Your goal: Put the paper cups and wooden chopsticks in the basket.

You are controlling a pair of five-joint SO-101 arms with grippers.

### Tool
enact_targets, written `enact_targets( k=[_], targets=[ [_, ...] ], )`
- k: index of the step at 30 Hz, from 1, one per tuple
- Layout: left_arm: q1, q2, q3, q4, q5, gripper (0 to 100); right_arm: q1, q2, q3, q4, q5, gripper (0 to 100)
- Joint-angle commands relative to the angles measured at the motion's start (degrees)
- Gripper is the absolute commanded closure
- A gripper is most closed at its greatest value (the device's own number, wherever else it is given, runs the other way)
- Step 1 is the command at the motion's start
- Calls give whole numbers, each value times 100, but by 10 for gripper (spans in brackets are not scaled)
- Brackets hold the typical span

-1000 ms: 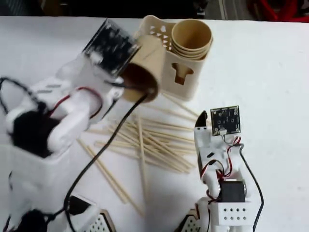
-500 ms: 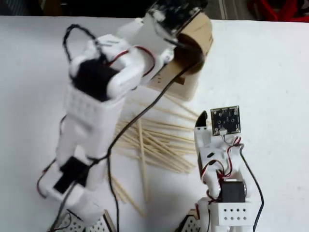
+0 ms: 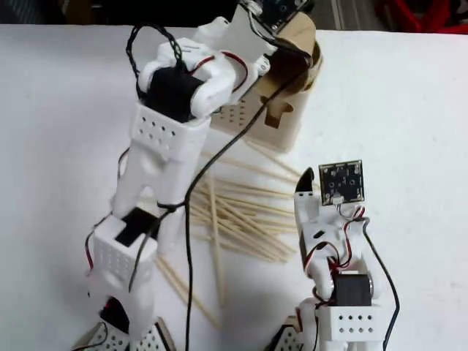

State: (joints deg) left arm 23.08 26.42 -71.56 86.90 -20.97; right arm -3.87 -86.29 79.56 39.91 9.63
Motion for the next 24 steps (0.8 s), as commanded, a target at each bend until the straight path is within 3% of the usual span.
enact_targets(
  k=[1,4,18,24],
  targets=[
    [-101,84,-466,-53,79,849,31,-40,-35,-84,9,894],
    [-110,198,-536,-211,475,790,31,-40,-35,-84,9,894],
    [-426,945,-536,-1881,607,790,31,-40,-35,-84,9,894],
    [-505,1068,-554,-2488,1134,790,31,-40,-35,-84,18,894]
  ],
)
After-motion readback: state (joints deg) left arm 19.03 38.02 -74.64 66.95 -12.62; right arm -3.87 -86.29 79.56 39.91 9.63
